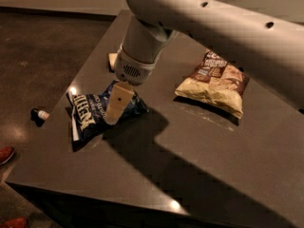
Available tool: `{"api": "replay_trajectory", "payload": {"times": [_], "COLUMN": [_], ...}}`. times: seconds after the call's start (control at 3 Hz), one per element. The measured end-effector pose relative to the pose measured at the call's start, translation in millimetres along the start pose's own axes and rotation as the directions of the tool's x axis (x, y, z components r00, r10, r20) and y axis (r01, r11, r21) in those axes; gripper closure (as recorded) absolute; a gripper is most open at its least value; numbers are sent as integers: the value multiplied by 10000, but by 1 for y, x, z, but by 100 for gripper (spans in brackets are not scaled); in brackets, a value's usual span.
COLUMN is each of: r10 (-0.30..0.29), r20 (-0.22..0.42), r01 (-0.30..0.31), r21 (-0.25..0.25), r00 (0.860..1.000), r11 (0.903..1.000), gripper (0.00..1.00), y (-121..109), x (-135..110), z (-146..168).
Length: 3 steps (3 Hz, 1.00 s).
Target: Pick blue chip bag
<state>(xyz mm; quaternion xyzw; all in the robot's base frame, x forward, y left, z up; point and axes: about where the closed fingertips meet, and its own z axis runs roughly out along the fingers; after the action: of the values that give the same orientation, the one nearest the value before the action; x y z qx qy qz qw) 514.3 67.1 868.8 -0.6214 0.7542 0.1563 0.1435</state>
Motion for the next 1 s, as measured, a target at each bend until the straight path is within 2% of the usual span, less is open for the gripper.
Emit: {"api": "replay_trajectory", "payload": {"times": [0.67, 1.0], "r10": [-161, -597], "r20": [-86, 9], "r01": [161, 597], "r21": [85, 30], "r00": [9998, 9982], "r11": [9998, 9982], "gripper": [65, 88], "y": [5, 11], "x": [0, -2], "z": [-8, -28]}}
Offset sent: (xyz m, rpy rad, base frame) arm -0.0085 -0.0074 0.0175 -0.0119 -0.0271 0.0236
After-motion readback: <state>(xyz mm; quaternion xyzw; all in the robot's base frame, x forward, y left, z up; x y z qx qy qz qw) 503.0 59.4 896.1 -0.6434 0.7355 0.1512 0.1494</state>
